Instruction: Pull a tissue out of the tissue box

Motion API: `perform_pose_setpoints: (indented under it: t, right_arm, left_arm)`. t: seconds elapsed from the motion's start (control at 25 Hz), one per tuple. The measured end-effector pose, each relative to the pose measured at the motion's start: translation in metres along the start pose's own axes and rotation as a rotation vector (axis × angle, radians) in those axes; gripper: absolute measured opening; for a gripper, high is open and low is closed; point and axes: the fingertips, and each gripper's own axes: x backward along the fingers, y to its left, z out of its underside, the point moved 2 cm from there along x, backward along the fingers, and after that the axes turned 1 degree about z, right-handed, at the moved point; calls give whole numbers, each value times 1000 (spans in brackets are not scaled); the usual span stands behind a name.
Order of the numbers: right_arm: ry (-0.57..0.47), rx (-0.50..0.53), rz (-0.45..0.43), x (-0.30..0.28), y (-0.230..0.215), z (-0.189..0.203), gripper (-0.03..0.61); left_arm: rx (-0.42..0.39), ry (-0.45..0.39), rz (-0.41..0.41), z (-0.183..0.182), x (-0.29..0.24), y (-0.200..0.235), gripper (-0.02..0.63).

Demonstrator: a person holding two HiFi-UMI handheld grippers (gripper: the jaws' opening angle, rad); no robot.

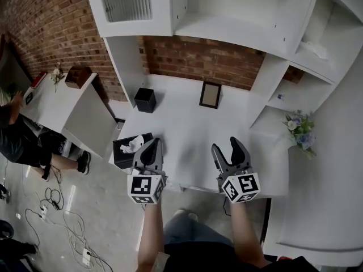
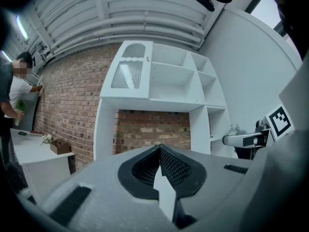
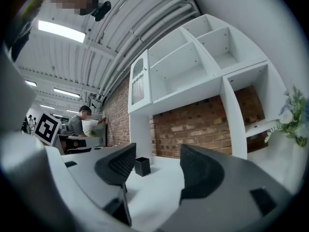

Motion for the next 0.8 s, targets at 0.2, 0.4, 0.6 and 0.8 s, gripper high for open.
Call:
perform_pose_setpoints:
  t: [0.2, 0.4, 0.6, 0.8]
  right_arm:
    - [22, 4, -16, -23, -8, 2, 265]
    - [54, 51, -89, -50, 1, 1, 265]
    - [81, 157, -231, -83, 28, -9, 265]
    - [96, 235, -367, -119, 61, -16, 265]
  left_arm:
    - [15, 24, 1, 7, -28, 8, 9]
    - [10, 37, 6, 8, -37, 16, 9]
    - [32, 53, -52, 18, -27, 41, 9]
    - [44, 67, -106, 24, -14, 66, 9]
